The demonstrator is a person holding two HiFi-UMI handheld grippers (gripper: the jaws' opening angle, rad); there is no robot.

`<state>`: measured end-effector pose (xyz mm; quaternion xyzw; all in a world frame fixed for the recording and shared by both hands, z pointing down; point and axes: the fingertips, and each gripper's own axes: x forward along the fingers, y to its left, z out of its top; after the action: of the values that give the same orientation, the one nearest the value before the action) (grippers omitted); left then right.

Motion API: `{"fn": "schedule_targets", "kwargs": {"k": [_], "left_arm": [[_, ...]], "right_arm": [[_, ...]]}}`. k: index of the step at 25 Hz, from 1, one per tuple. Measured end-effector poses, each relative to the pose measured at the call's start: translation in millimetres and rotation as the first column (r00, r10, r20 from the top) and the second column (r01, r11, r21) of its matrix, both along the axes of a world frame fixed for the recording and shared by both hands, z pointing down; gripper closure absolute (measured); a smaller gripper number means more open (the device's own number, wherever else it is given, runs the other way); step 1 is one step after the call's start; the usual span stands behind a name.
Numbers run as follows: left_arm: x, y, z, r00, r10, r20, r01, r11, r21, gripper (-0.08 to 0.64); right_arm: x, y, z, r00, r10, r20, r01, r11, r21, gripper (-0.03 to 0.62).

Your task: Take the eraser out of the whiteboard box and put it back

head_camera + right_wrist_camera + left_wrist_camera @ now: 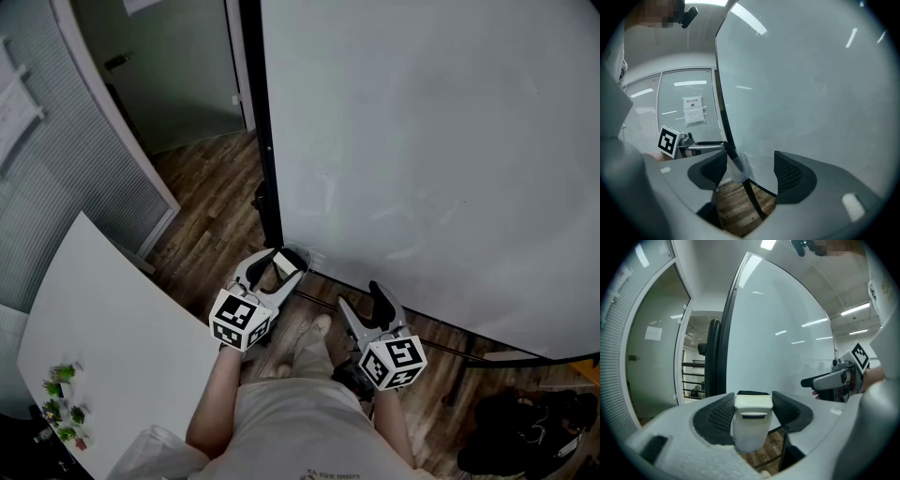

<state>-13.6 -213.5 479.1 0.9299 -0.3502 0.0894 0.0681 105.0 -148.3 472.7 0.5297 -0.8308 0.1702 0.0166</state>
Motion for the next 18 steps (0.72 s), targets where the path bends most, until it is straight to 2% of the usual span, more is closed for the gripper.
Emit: {"fn": "schedule_targets", "kwargs": {"k": [18], "left_arm": [[2, -2, 16, 0.998, 0.012, 0.065, -0.011, 1.0, -0.026, 0.307]], "right_arm": [[-1, -1, 0, 1.0, 0.004, -0.003, -0.004, 1.0, -0.005, 0.276]]}}
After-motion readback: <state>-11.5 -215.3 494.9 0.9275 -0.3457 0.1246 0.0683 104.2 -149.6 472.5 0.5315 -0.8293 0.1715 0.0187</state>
